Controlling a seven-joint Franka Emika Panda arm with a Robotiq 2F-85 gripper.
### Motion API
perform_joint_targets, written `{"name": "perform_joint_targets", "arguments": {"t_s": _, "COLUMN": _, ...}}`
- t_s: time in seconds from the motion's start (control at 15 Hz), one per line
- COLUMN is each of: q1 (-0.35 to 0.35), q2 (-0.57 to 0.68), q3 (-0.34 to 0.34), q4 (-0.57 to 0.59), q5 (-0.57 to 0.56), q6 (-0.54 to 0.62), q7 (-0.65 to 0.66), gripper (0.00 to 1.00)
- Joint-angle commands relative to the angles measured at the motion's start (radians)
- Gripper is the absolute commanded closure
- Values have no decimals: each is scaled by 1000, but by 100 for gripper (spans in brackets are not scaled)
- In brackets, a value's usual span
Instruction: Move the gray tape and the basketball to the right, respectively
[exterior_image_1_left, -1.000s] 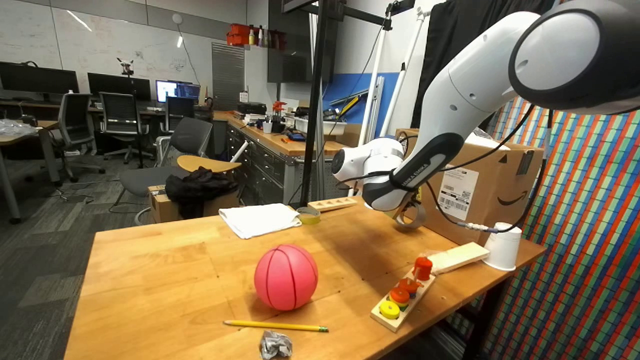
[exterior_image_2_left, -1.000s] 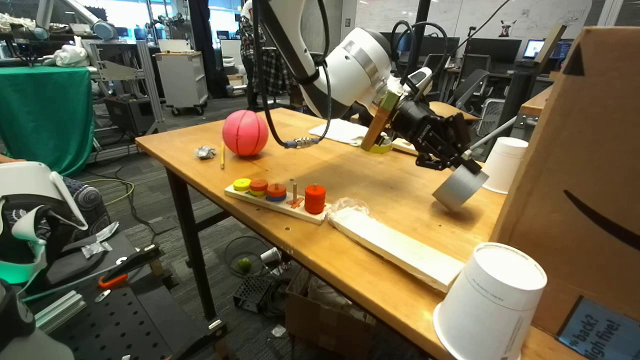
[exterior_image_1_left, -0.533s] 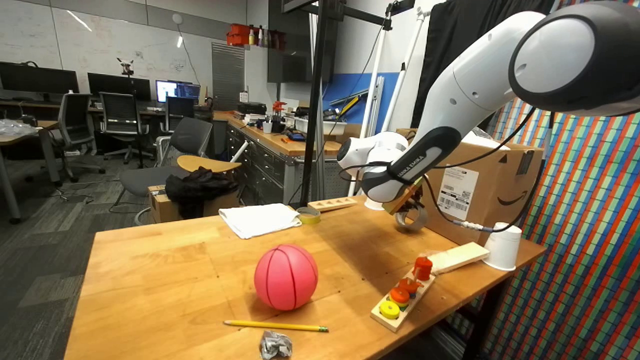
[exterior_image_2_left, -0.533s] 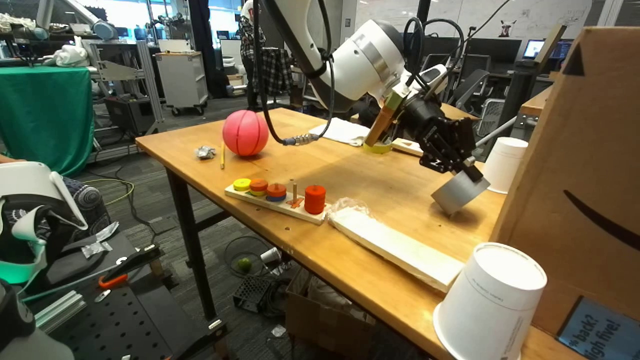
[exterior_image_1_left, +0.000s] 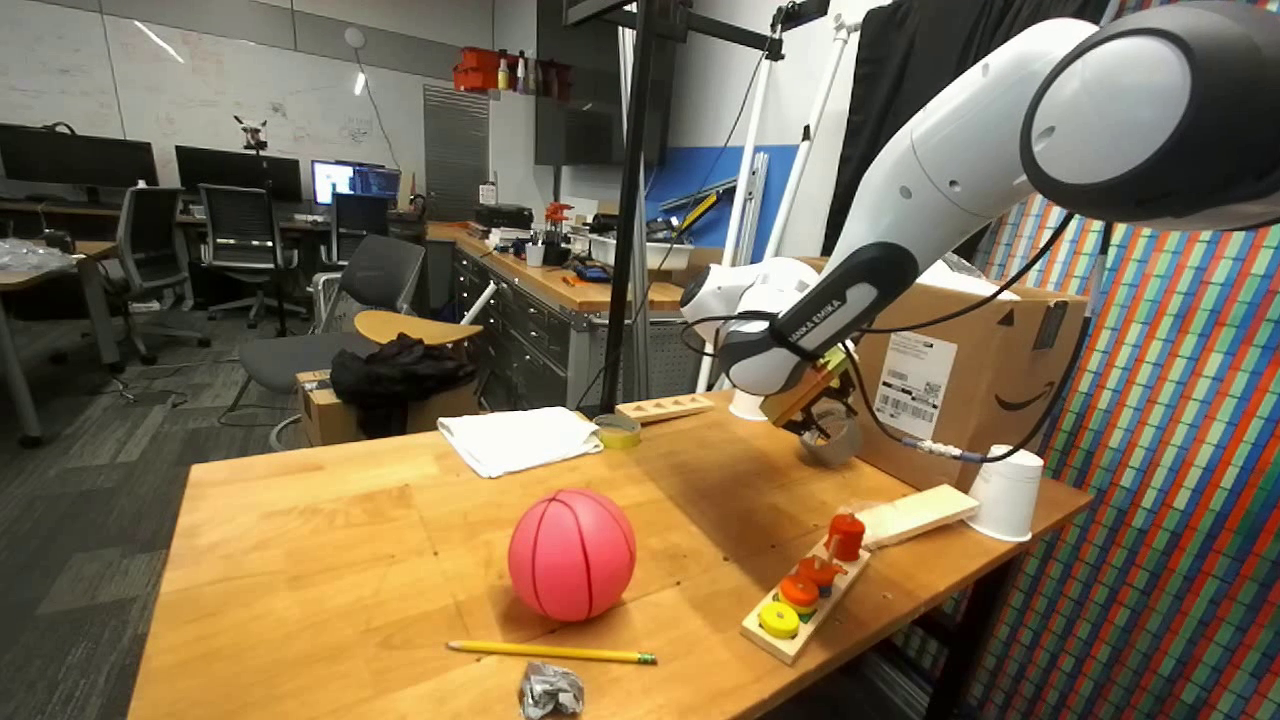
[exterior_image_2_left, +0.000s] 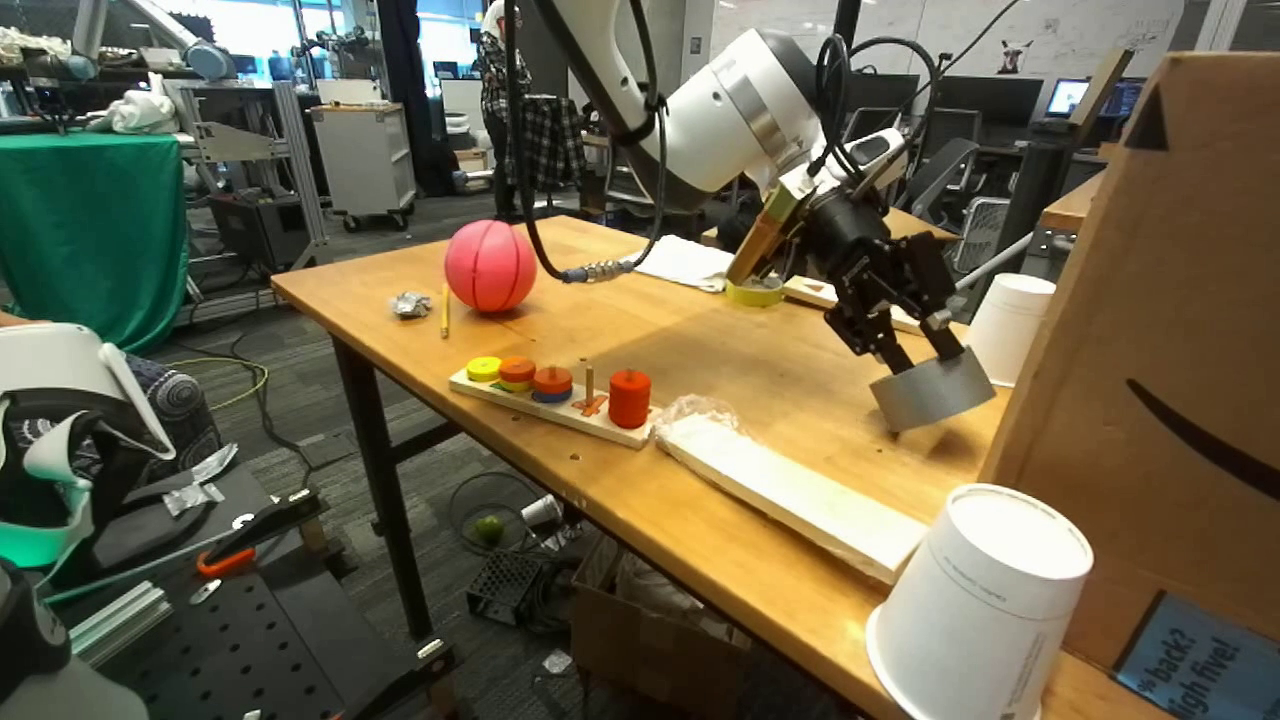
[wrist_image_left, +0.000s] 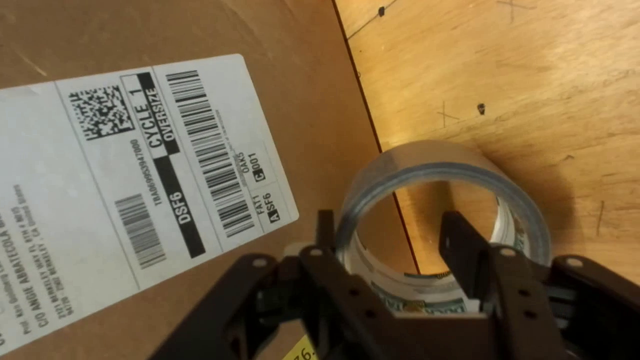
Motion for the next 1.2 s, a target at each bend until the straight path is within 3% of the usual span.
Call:
{"name": "perform_joint_targets", "arguments": {"t_s": 0.0, "q1": 26, "q2": -71, "q3": -18, "q4": -18, "q5": 12, "q6": 35, "q7": -6, "gripper": 13}}
{"name": "perform_joint_targets", "arguments": {"t_s": 0.13, "q1": 40, "q2": -116, "q3": -19, "q4": -26, "q5": -8, "q6": 50, "q7": 0, "gripper": 0}}
{"name": "perform_joint_targets", "arguments": {"t_s": 0.53, "q1": 83, "q2": -281, "q3": 18, "q4": -79, "q5": 29, "q6": 88, "q7": 4, "gripper": 0}}
{"name": "perform_joint_targets", "arguments": {"t_s": 1.13, "q1": 199, "q2": -498, "q3": 168, "q4": -229, "q5": 558, "q6": 90, "q7": -70, "gripper": 0}}
